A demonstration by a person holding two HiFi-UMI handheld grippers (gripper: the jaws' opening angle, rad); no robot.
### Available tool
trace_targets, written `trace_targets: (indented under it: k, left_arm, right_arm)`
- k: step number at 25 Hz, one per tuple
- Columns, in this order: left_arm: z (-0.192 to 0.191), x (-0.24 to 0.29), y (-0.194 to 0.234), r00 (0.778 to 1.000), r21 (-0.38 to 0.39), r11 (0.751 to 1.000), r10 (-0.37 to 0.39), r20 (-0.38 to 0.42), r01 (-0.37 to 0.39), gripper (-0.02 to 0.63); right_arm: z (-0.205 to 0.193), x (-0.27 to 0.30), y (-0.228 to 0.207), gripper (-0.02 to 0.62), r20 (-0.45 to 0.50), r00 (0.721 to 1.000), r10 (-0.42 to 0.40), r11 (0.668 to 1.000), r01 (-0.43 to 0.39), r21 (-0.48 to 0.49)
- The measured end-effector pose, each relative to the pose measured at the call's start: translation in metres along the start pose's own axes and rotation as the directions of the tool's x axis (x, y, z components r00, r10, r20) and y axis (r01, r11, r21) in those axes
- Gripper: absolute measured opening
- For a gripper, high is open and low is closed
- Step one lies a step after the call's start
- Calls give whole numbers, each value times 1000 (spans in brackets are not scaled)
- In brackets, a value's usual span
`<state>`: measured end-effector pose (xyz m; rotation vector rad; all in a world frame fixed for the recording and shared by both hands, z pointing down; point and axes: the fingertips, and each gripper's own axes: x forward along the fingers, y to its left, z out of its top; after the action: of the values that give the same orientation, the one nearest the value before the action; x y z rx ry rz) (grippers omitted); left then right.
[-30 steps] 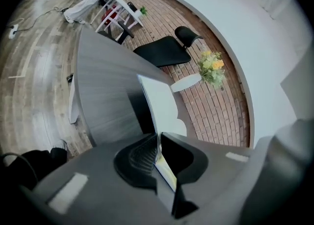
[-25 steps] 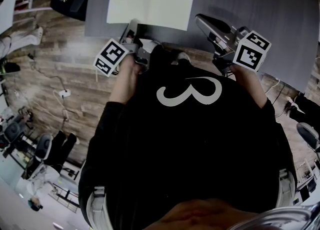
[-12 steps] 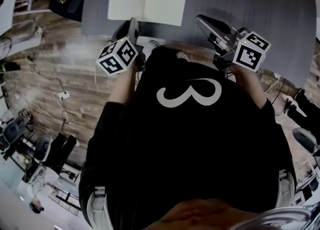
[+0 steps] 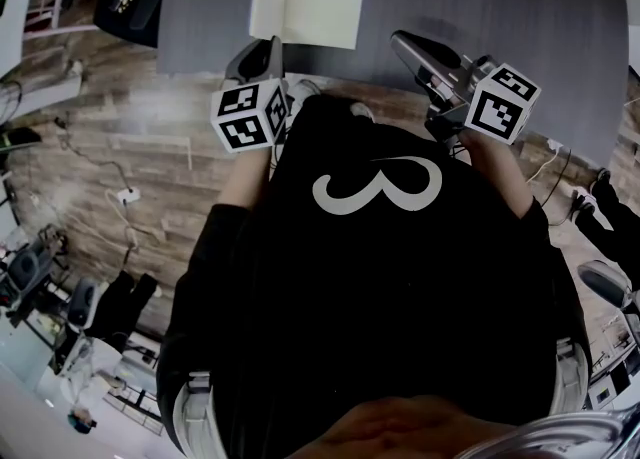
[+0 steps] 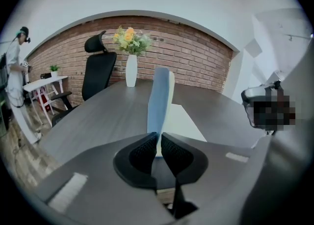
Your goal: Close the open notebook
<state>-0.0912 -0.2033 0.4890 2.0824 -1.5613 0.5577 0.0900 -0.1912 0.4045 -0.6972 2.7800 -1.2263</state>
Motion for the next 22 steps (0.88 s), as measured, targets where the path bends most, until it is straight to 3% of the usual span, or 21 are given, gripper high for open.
trace_targets:
  k: [3,8,13,22]
  left_arm:
    - [-3,3,-6,999,77,997,-10,-32,12,51]
    - [-5,11,-19,996,139,987,-68,-62,76,95]
    - [-13,20,-30,984,114,982,-140,-110,152,152]
    - [-19,27,-40,958,41,963,-258,-123,265,298]
  right_arm:
    - [1,0,0,3,7,1000,-5,1000,5,2]
    - [2,-1,0,3,20,1000,-9,1000,9,8]
    - [2,-2,-1,3,30,999,-24,1000,24,15]
    - [2,-9,-8,3,53,996,-74,996,72,47]
